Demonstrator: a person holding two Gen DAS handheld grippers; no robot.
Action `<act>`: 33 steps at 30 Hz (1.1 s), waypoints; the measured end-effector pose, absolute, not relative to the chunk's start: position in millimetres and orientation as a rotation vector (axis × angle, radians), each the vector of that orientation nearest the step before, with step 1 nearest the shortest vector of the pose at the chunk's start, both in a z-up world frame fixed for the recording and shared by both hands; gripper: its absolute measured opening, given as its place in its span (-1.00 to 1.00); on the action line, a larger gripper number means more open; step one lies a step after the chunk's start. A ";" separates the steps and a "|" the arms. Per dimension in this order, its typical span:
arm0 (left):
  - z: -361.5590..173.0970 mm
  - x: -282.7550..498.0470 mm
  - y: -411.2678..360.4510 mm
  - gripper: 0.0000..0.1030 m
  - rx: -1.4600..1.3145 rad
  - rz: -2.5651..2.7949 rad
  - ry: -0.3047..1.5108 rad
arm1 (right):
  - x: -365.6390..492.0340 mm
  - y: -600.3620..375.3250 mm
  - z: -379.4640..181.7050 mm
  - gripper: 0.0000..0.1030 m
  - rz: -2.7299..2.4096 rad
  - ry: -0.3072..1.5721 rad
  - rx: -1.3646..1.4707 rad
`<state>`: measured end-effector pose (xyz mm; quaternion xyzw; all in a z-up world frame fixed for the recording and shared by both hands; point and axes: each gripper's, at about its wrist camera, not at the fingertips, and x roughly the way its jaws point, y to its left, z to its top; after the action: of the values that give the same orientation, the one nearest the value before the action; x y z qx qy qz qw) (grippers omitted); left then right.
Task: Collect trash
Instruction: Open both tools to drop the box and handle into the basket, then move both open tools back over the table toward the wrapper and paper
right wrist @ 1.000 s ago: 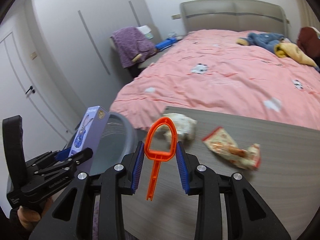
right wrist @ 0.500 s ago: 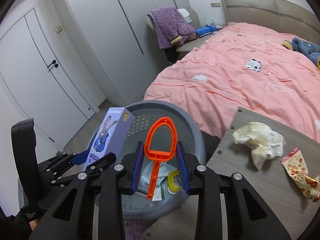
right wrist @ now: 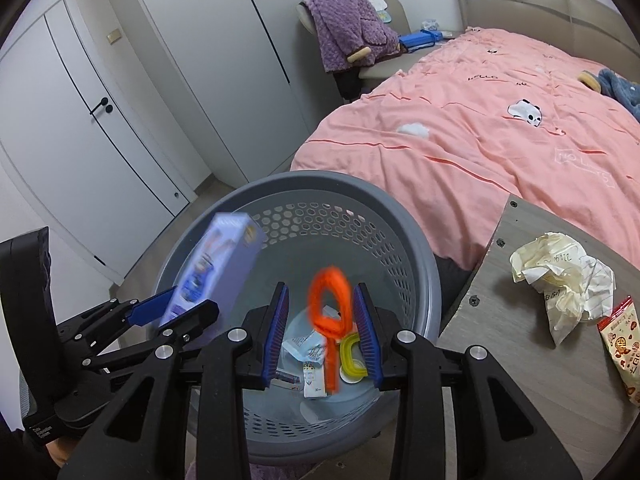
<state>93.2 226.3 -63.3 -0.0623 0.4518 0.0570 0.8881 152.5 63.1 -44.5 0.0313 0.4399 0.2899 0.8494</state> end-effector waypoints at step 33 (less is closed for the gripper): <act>-39.6 62.3 227.6 0.28 -0.124 0.198 0.878 | 123.4 47.7 -24.2 0.13 0.580 0.848 0.052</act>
<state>62.3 227.6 -39.6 -0.0599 0.4241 0.0954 0.8986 123.4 47.7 -24.2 0.0247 0.4057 0.2775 0.8705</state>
